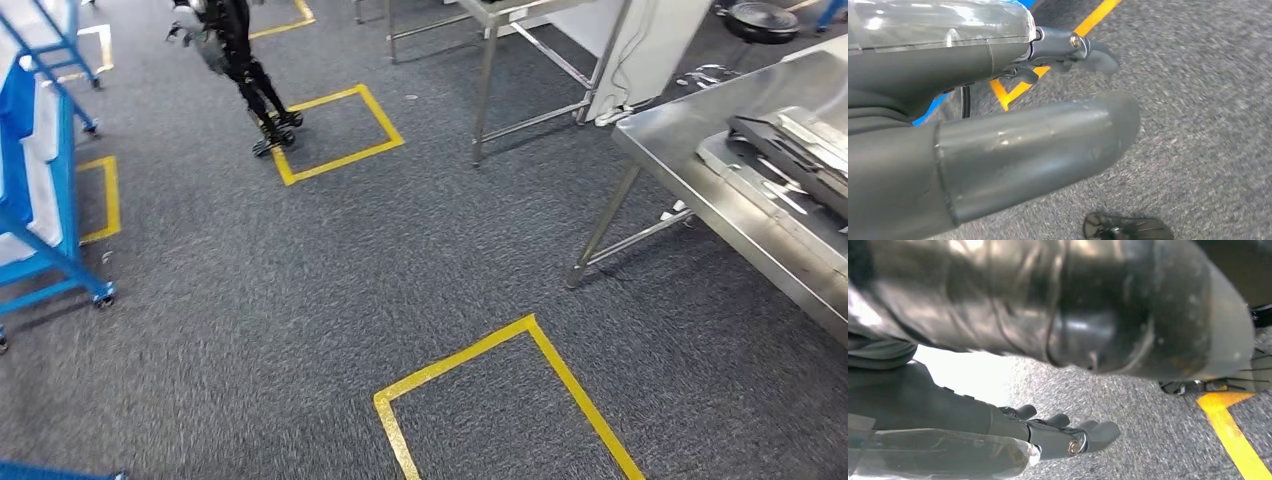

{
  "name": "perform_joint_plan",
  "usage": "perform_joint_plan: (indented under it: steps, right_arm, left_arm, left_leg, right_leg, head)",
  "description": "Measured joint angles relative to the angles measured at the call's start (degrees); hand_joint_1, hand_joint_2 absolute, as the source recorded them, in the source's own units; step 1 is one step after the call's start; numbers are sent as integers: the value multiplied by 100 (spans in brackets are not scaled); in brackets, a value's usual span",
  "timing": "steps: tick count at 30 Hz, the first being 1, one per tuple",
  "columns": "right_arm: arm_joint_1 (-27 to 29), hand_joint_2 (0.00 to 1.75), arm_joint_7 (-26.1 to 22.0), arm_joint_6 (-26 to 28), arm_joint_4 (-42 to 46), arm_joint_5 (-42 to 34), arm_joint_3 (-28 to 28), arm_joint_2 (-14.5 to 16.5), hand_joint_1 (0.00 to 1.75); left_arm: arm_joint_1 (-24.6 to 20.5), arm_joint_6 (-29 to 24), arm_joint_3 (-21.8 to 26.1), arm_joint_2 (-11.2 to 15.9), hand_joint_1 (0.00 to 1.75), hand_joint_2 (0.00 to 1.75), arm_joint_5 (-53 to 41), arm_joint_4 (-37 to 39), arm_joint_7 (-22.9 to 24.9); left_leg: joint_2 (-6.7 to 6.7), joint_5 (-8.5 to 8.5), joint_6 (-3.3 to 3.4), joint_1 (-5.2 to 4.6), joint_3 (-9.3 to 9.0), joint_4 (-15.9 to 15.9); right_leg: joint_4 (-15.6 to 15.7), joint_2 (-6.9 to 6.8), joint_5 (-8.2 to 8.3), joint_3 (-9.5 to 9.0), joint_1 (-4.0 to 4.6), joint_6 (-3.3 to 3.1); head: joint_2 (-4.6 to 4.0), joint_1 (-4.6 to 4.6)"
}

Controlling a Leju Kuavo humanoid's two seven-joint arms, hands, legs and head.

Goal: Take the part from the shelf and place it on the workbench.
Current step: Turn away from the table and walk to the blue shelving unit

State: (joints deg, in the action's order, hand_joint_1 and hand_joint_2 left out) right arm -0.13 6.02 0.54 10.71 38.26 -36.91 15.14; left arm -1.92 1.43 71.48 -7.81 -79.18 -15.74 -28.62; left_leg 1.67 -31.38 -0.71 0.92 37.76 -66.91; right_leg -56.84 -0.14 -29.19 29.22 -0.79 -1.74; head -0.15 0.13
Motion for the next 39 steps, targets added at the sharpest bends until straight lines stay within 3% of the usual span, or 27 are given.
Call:
perform_joint_plan:
  steps: [2, 3, 5, 7, 9, 11, 13, 15, 17, 18, 19, 20, 22, 24, 26, 27, 29, 31, 33, 34, 35, 37, 39]
  right_arm:
    - [14, 0, 21, 78, 0, -2, -1, -2, 0]
    - [15, 0, 25, 121, 0, 1, -1, -3, 0]
    - [13, 0, 32, 184, 0, 10, -2, -4, 0]
    - [11, 0, 39, 229, 1, 25, -4, -7, 0]
    - [5, 0, 40, 271, 1, 37, -11, -10, 0]
    - [-6, 0, 40, 286, 2, 41, -21, -11, 0]
    - [-7, 0, 40, 283, 2, 45, -27, -12, 0]
    - [6, 0, 40, 281, 1, 47, -29, -13, 0]
    - [18, 0, 41, 279, 0, 47, -31, -13, 0]
    - [22, 0, 41, 280, 0, 47, -32, -14, 0]
    - [24, 0, 41, 280, 0, 47, -34, -15, 0]
    - [24, 0, 40, 280, 0, 47, -35, -16, 0]
    - [32, 0, 40, 281, 0, 47, -37, -21, 0]
    - [29, 0, 40, 281, 0, 47, -38, -27, 0]
    - [12, 0, 40, 281, 1, 47, -39, -29, 0]
    - [9, 0, 40, 281, 2, 47, -40, -30, 0]
    - [17, 0, 40, 282, 1, 49, -42, -30, 0]
    - [29, 0, 40, 280, 0, 49, -44, -30, 0]
    - [34, 0, 40, 278, 0, 49, -46, -31, 0]
    - [33, 0, 40, 277, 0, 49, -47, -31, 0]
    - [30, 0, 40, 271, 0, 50, -48, -32, 0]
    - [26, 0, 40, 257, 0, 55, -49, -33, 0]
    - [18, 0, 40, 247, 0, 59, -50, -38, 0]
  left_arm:
    - [-2, -14, 5, -1, 0, 0, -3, 0, -5]
    - [10, -15, 10, -1, 0, 0, -2, 1, -5]
    - [35, -15, 26, -1, 0, 0, -1, -1, -5]
    - [28, -15, 41, -4, 0, 0, -13, -2, -5]
    - [21, -16, 56, -9, 0, 0, -28, -2, -4]
    - [35, -18, 90, -12, 0, 0, -34, -2, -3]
    - [38, -19, 130, -21, 0, 0, -36, -2, -2]
    - [20, -20, 148, -27, 0, 0, -36, -2, -2]
    - [7, -20, 151, -27, 0, 0, -36, -2, -3]
    - [10, -20, 152, -27, 0, 0, -36, -2, -3]
    - [16, -20, 153, -28, 0, 0, -35, -2, -3]
    - [21, -20, 154, -30, 0, 0, -35, -2, -3]
    - [21, -20, 156, -41, 0, 0, -36, -2, -2]
    - [10, -20, 157, -54, 0, 0, -36, -2, -2]
    - [19, -20, 158, -58, 0, 0, -36, -2, -3]
    - [32, -20, 158, -60, 0, 0, -37, -2, -3]
    - [39, -20, 158, -67, 0, 0, -38, -2, -3]
    - [19, -20, 158, -71, 0, 0, -37, -2, -3]
    - [14, -20, 158, -71, 0, 0, -36, -2, -3]
    - [24, -20, 158, -71, 0, 0, -36, -2, -3]
    - [35, -18, 159, -70, 0, 0, -35, -2, -3]
    - [38, -13, 160, -69, 0, 0, -36, -2, -3]
    - [30, -8, 161, -68, 0, 0, -36, -2, -3]
  left_leg:
    - [-103, -222, -44, 24, 249, -576]
    - [-129, -191, -61, 35, 244, -614]
    - [-246, 124, -74, 53, -106, -42]
    - [-494, 343, -41, 28, -512, 674]
    - [-586, 354, 16, -10, -609, 893]
    - [-461, 381, 78, -7, -582, 909]
    - [-339, 420, 155, 11, -584, 947]
    - [-213, 451, 219, 10, -569, 962]
    - [-60, 465, 248, -6, -542, 957]
    - [26, 467, 251, -12, -538, 950]
    - [116, 467, 250, -15, -540, 939]
    - [208, 465, 246, -15, -543, 924]
    - [373, 457, 220, -17, -523, 878]
    - [516, 471, 151, -2, -460, 851]
    - [667, 510, 57, 20, -412, 875]
    - [639, 506, 27, 20, -395, 864]
    - [336, 332, -9, 5, -260, 597]
    - [-18, -35, -35, 6, 59, -81]
    - [-118, -232, -71, 25, 304, -636]
    - [-141, -175, -84, 34, 277, -628]
    - [-179, -26, -90, 41, 130, -389]
    - [-361, 296, -75, 29, -342, 414]
    - [-482, 407, -20, -5, -595, 870]
  right_leg:
    - [-10, -191, -12, 8, 15, -9]
    - [-15, -276, -22, 9, 17, -3]
    - [-36, -429, -51, -6, 13, 30]
    - [-66, -553, -94, -27, 36, 86]
    - [-79, -652, -117, -47, 64, 143]
    - [-81, -707, -141, -73, 54, 199]
    - [-281, -466, -327, -12, 24, 256]
    - [-922, -116, -715, 270, 5, 282]
    - [-1641, -7, -993, 620, 3, 284]
    - [-1774, 6, -973, 696, 3, 280]
    - [-1674, 17, -829, 663, 3, 270]
    - [-1347, 62, -592, 525, 2, 254]
    - [-563, 377, -208, 201, -9, 205]
    - [-220, 622, -114, 81, -6, 169]
    - [-183, 527, -100, 74, 6, 129]
    - [-136, 439, -78, 49, -2, 90]
    - [-29, 240, -30, -3, -17, 7]
    - [1, 35, -22, -17, 6, -34]
    - [-9, -172, -42, -15, 23, -36]
    - [-14, -266, -56, -20, 26, -30]
    - [-21, -346, -72, -31, 25, -17]
    - [-41, -486, -117, -66, 34, 29]
    - [-62, -582, -154, -96, 54, 92]
  head:
    - [0, 0]
    - [0, 0]
    - [0, 0]
    - [0, 2]
    - [0, 7]
    - [0, 9]
    - [0, 11]
    - [0, 13]
    - [0, 13]
    - [0, 13]
    - [0, 13]
    - [0, 13]
    - [0, 13]
    - [0, 13]
    - [0, 12]
    - [0, 12]
    - [0, 4]
    - [0, -2]
    - [0, -2]
    - [0, -1]
    - [0, -1]
    - [0, -2]
    - [0, 1]
